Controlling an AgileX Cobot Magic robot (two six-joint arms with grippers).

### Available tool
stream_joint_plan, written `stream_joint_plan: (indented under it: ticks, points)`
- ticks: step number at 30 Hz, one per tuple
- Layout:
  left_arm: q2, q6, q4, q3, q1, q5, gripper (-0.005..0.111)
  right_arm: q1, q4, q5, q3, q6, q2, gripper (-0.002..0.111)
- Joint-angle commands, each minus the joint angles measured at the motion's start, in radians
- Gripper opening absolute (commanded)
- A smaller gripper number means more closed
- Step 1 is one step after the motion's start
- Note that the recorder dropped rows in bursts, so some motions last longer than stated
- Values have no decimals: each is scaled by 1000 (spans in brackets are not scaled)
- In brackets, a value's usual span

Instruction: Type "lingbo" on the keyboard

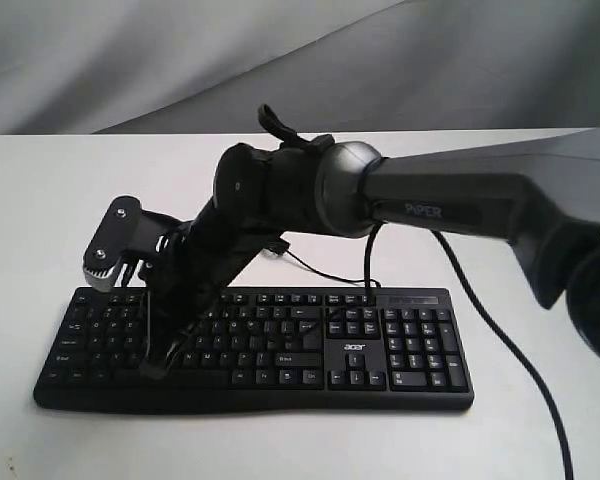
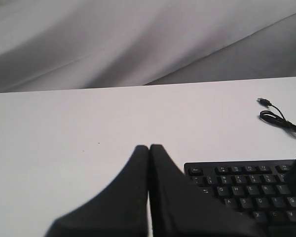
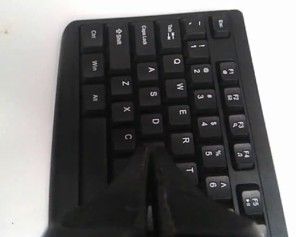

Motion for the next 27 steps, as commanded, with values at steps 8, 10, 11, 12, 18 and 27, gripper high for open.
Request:
stream_joint_plan:
  ticks: [8,10,11,12,18,27]
  points:
    - [-4,-2,-4,5,1,-7,1,1,-19,-6,-8,26,19,0]
    - [-4,-2,-4,5,1,-7,1,1,-19,-12,-8,26,19,0]
    - [-4,-2,-4,5,1,-7,1,1,-19,-12,-8,26,19,0]
    - [-4,-2,-4,5,1,-7,1,1,-19,-14,-8,26,19,0]
    - [-4,-2,-4,5,1,-7,1,1,-30,-14,-8,30,22,0]
    - [-4,-2,-4,5,1,-7,1,1,-30,-22,-8,30,38,0]
